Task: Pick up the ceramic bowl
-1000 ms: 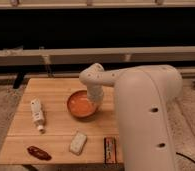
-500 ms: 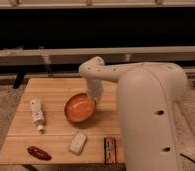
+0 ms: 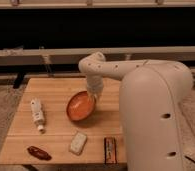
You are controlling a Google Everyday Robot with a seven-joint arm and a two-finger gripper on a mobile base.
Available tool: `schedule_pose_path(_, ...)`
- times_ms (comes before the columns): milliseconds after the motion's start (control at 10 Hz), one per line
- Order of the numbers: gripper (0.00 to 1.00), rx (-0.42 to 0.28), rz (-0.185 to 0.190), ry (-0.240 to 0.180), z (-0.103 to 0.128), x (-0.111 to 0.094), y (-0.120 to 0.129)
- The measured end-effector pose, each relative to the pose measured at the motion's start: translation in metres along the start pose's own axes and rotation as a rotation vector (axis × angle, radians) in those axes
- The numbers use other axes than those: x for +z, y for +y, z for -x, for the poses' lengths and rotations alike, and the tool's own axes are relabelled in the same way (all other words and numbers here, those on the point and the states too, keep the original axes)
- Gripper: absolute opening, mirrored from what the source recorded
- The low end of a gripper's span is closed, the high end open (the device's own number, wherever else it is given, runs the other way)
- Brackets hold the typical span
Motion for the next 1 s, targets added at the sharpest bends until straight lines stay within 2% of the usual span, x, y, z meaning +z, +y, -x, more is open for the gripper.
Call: schedule_pose_path(1000,0.02,-0.032,0.026,-0.025,0.005,-0.039,0.004)
